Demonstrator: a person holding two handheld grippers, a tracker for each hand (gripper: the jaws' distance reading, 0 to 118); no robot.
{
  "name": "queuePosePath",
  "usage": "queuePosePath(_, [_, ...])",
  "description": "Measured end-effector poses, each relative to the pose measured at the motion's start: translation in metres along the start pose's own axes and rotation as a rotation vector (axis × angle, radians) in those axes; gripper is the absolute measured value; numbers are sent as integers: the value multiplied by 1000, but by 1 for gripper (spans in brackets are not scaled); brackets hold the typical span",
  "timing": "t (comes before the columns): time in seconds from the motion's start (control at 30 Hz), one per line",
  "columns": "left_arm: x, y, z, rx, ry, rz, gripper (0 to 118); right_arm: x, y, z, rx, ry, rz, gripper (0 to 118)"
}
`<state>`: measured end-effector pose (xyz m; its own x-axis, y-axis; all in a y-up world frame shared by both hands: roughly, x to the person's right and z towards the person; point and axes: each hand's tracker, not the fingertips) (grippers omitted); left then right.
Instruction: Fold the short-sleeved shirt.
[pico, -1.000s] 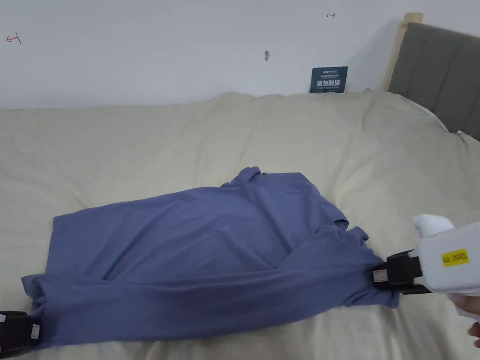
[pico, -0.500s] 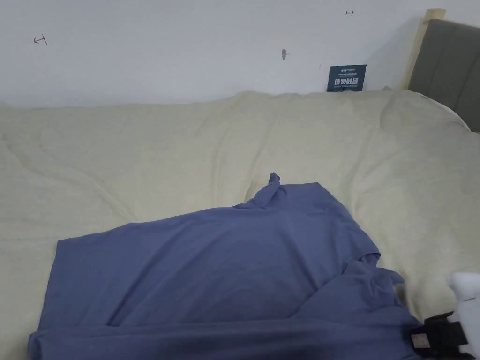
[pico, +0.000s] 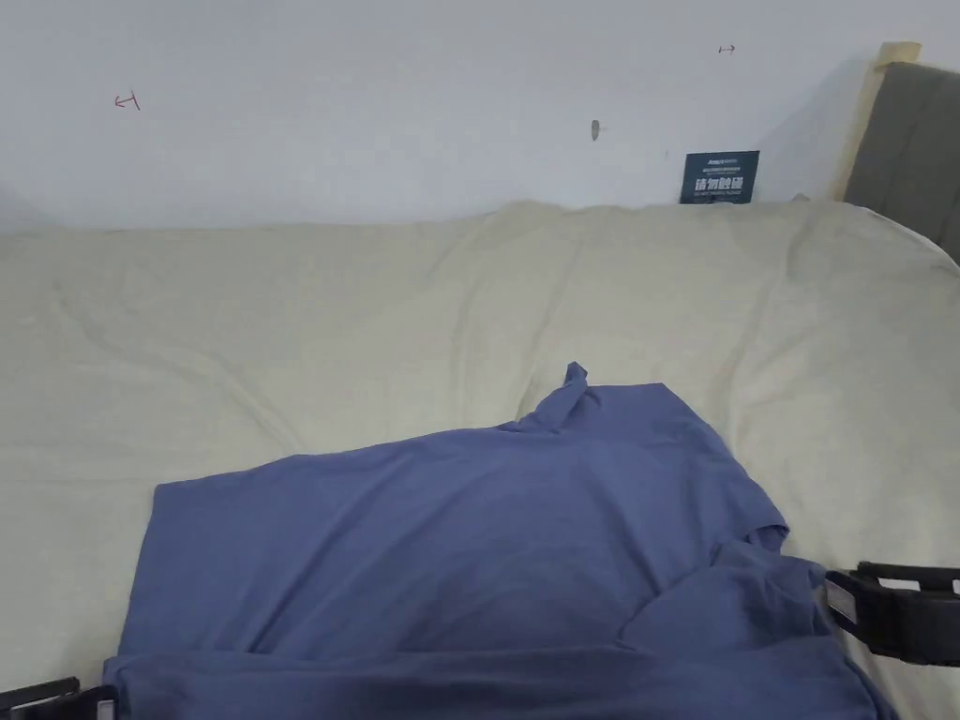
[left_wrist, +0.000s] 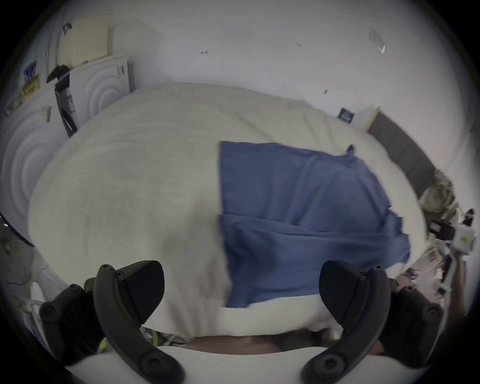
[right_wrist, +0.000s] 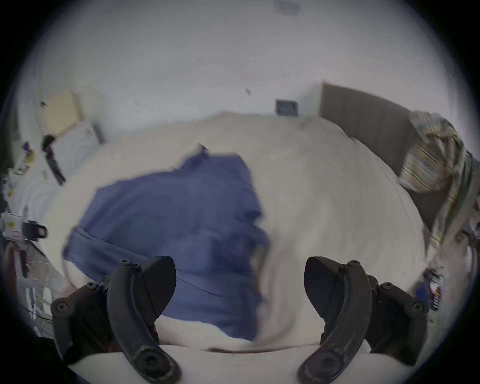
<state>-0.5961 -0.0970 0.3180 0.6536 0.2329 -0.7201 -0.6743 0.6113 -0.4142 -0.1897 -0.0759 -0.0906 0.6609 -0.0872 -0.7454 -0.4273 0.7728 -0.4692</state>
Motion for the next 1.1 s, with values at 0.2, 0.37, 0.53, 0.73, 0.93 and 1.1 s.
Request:
queuePosePath(0.2, [41,-2,16,113,-55,-133,0,-56,15,10,194,132,-23,0])
queuePosePath(0.37, [45,49,12,155,-88,-157,0,-71,39,-11,177,185,10,0])
queuePosePath(0.53, [1,163,-91,-97,-44,-73,0,-80,50,-42,145,176,49,0])
queuePosePath(0.73, [-39,225,-206,-268,-14,37,66,-86,47,-70,46,195,50,0])
queuePosePath(0.93, [-37,223,-250,-273,57,7,114,-90,40,-88,-16,172,132,0])
queuePosePath(1.1, [-36,217,-272,-329,92,-61,112,-93,38,-106,-60,169,140,0])
